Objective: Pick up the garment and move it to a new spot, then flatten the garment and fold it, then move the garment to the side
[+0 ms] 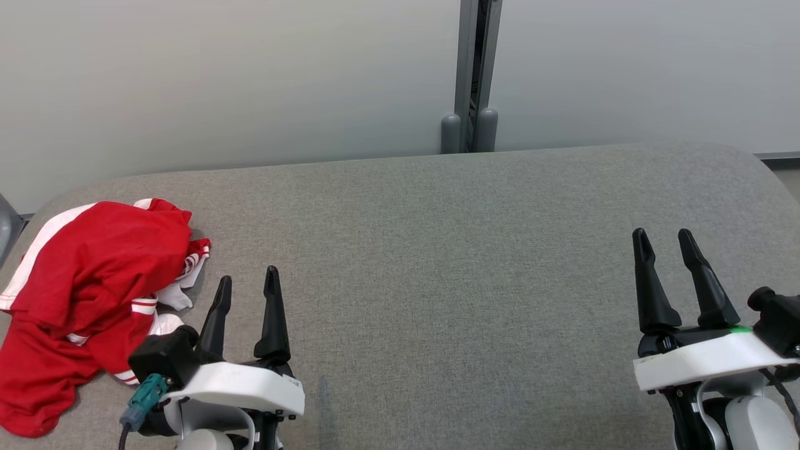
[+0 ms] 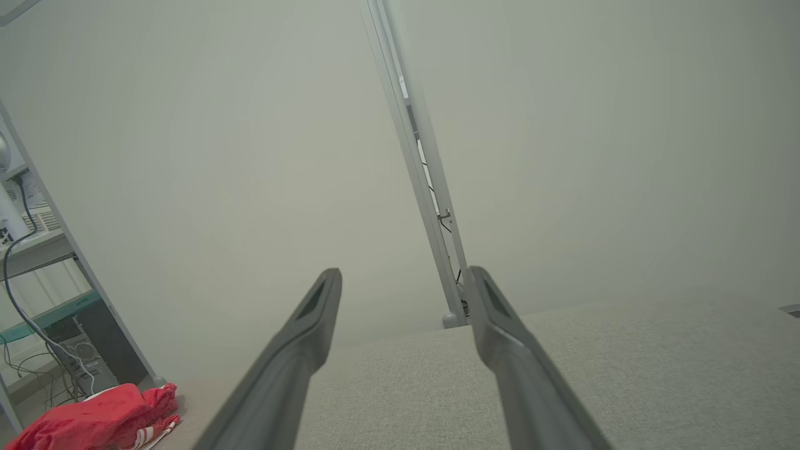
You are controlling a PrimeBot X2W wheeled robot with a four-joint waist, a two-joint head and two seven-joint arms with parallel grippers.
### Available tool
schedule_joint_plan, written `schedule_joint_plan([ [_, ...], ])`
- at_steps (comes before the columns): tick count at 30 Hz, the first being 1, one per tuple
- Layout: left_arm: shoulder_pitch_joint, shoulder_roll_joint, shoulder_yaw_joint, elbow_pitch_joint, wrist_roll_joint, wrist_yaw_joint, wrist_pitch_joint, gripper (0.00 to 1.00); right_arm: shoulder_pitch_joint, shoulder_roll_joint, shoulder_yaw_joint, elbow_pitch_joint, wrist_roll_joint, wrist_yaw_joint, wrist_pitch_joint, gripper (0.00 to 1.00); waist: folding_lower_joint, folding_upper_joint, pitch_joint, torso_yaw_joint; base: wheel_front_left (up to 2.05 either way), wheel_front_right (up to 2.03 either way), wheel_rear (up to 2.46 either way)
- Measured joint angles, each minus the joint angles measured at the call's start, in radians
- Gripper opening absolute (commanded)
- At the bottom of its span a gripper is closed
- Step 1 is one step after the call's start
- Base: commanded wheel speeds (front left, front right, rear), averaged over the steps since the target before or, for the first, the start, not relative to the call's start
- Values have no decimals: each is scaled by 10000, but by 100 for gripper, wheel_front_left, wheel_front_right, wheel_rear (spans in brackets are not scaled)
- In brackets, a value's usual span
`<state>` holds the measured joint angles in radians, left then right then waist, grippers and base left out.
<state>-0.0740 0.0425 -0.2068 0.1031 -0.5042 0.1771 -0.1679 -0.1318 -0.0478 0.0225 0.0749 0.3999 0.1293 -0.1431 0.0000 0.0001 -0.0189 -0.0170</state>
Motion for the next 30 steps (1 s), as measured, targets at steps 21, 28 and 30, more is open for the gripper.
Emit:
schedule_joint_plan([
  [21, 74, 23, -316, 280, 1383, 178, -393, 100, 96, 38, 125, 648, -1244, 2, -520, 100, 0, 0, -50, -64, 0, 0, 0],
  [28, 103, 29, -433, 483, 1622, 96, -533, 100, 97, 35, 290, 700, -1724, 2, -669, 100, 0, 0, -85, -81, 0, 0, 0],
  [30, 105, 31, -485, 566, 1687, 75, -571, 100, 97, 33, 311, 754, -1810, 2, -700, 100, 0, 0, -96, -90, 0, 0, 0],
])
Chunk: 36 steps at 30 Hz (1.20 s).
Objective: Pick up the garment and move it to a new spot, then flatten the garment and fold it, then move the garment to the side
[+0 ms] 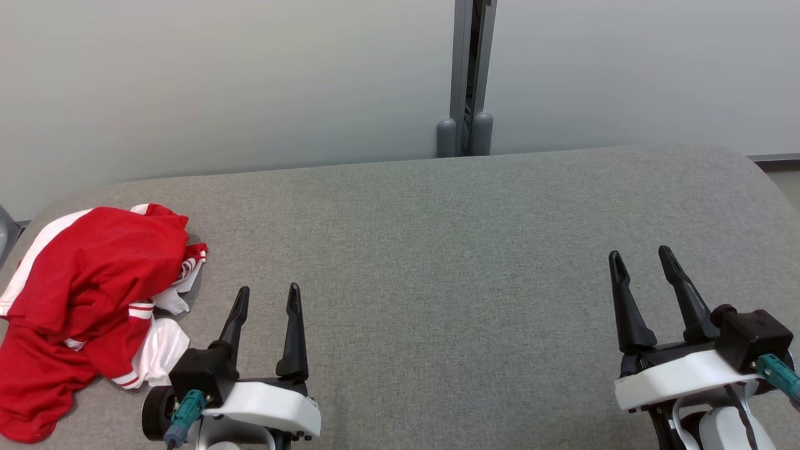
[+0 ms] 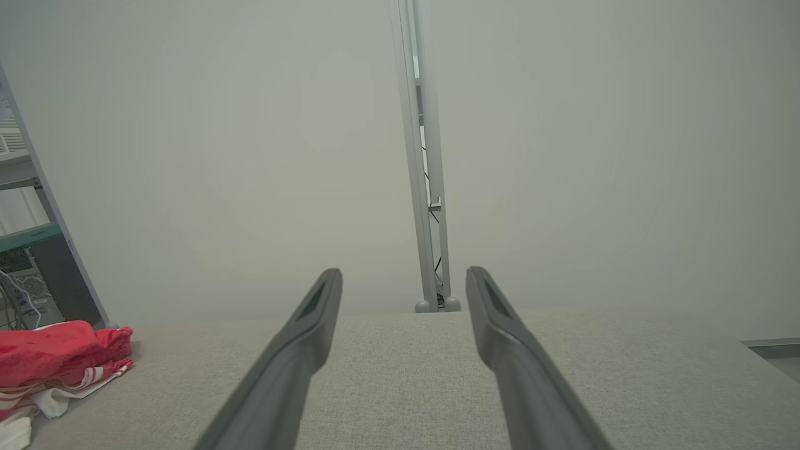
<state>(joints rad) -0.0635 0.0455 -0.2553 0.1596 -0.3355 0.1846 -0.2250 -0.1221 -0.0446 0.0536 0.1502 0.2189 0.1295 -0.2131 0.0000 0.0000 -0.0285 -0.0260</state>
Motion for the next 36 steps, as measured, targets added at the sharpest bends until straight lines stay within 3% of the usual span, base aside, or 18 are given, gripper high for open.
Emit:
schedule_joint_plan([
  [23, 87, 15, -339, 662, 917, 13, -355, 100, -124, -19, 253, 1452, -213, 2, -479, 100, 0, 0, -98, -52, 0, 0, 0],
  [36, 86, 19, -336, 800, 915, 29, -366, 100, -221, -25, 128, 1778, -349, 2, -485, 100, 0, 0, -119, 8, 0, 0, 0],
])
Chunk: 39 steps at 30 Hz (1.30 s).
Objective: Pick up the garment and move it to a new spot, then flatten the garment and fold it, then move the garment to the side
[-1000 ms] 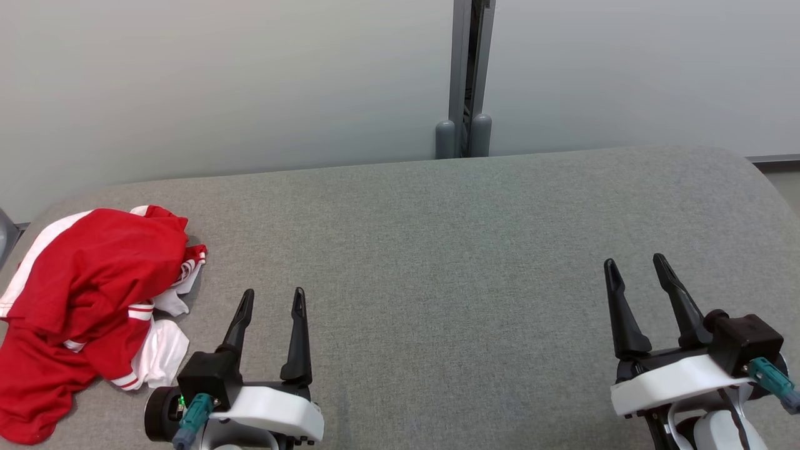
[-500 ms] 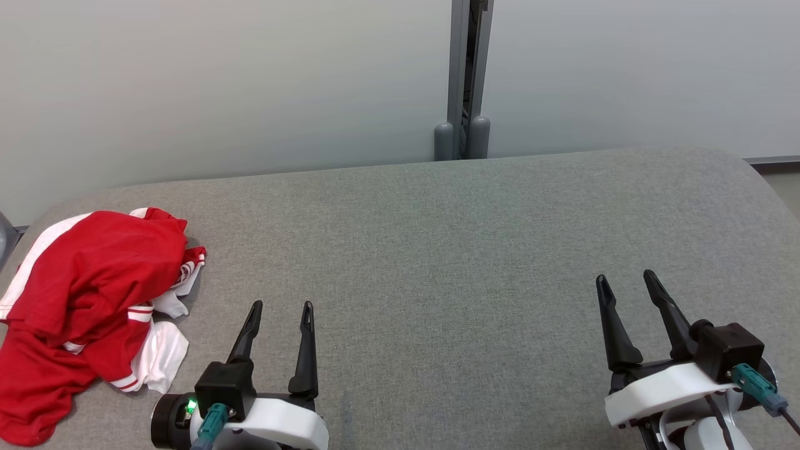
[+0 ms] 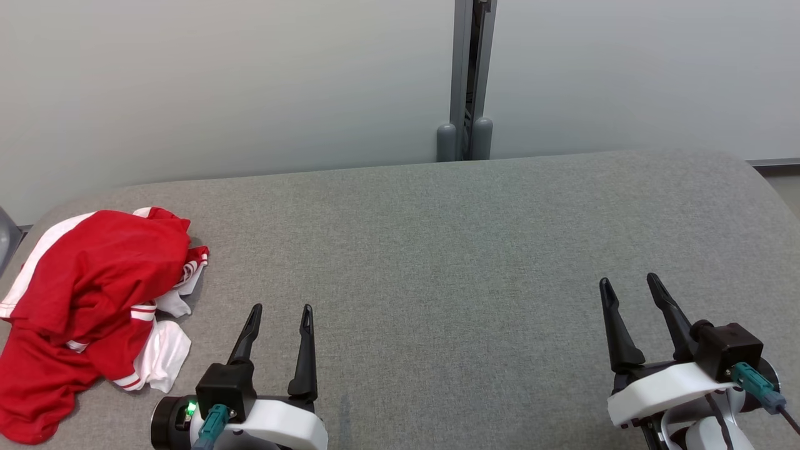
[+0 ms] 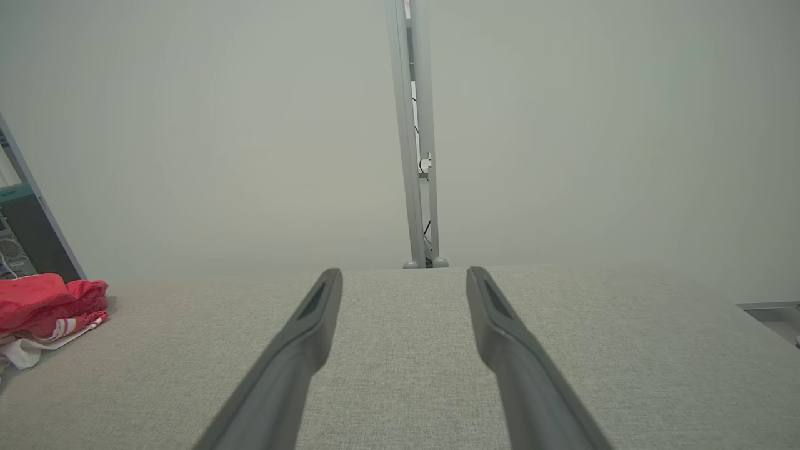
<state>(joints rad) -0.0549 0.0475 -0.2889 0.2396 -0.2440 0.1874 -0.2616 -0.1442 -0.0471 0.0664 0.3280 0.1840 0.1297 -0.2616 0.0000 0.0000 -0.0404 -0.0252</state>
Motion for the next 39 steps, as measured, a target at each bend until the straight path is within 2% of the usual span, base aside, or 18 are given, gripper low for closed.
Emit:
schedule_joint_plan([
  [11, -46, 0, -42, 148, 10, 0, 0, 100, -57, 0, -111, 42, -48, 0, 0, 100, 0, 0, 7, 69, 0, 0, 0],
  [18, -63, -2, -79, 213, 86, -13, 0, 100, -27, -6, -86, -59, 128, 0, -2, 100, 0, 0, 13, 493, 0, 0, 0],
  [30, -42, 0, 395, 102, 483, -201, 0, 100, 254, -4, 424, -238, 412, 0, -2, 100, 0, 0, 44, 2415, 0, 0, 0],
  [31, -42, 0, 395, 102, 483, -201, 0, 100, 254, -4, 424, -238, 412, 0, -2, 100, 0, 0, 44, 2415, 0, 0, 0],
  [39, 126, 4, 662, 92, 602, -360, 0, 100, 249, -8, 757, -263, 596, 2, -2, 100, 1, 0, -78, 3850, 0, 0, 0],
])
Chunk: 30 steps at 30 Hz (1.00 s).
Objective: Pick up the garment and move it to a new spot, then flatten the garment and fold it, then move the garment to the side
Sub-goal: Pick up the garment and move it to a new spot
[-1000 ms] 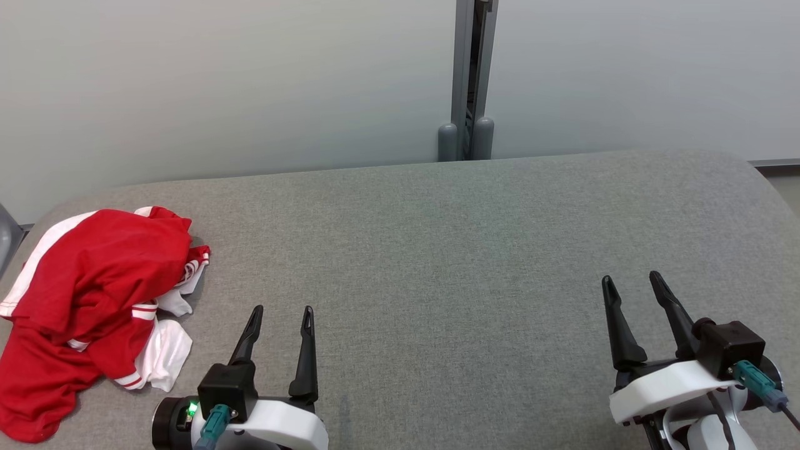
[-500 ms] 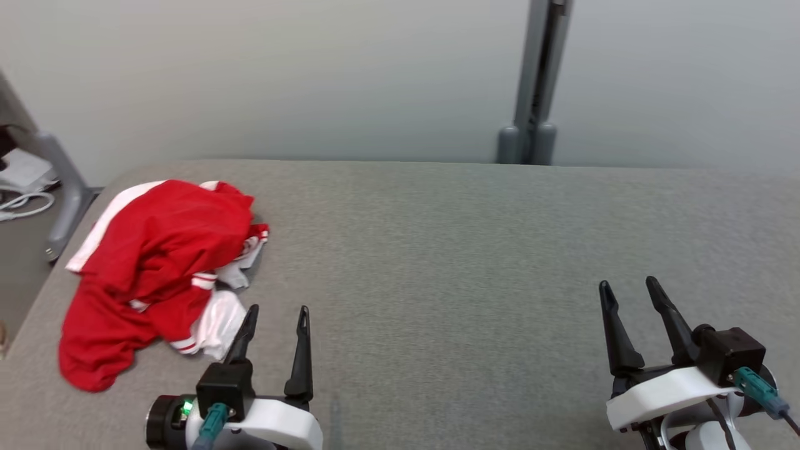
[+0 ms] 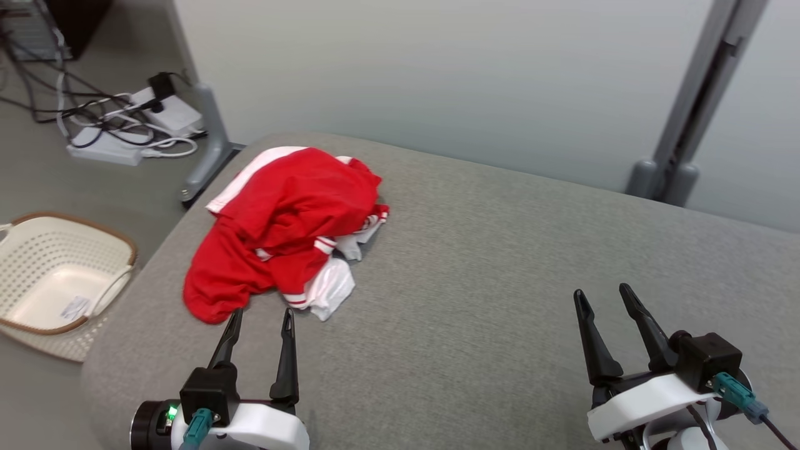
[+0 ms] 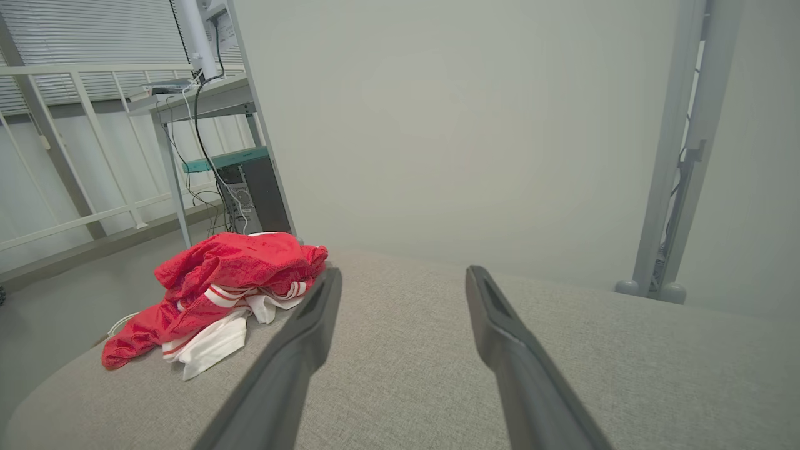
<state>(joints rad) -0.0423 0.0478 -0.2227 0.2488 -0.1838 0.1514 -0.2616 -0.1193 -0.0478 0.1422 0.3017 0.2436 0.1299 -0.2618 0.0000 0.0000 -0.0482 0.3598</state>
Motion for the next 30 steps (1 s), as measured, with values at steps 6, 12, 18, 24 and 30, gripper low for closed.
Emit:
schedule_joint_plan([
  [6, 162, 0, 182, -19, 79, -63, -2, 100, 53, -2, 226, 4, 117, 0, 0, 100, 0, 0, -158, 845, 0, 0, 0],
  [12, 244, 6, 395, -236, 56, -4, 0, 100, -147, 6, 566, 61, 117, 0, 0, 100, 0, 0, -93, 1152, 0, 0, 0],
  [18, 256, 2, 393, -295, -27, 81, -2, 100, -239, 4, 623, 165, 113, 0, 0, 100, 0, 0, -43, 1188, 0, 0, 0],
  [24, 256, 2, 378, -295, -27, 82, -2, 100, -244, 2, 606, 265, 113, 0, 0, 100, 0, 0, -90, 1148, 0, 0, 0],
  [30, 256, 0, 316, -198, -27, 65, -2, 100, -197, 4, 481, 265, 115, 0, 0, 100, 0, 0, -156, 1091, 0, 0, 0],
])
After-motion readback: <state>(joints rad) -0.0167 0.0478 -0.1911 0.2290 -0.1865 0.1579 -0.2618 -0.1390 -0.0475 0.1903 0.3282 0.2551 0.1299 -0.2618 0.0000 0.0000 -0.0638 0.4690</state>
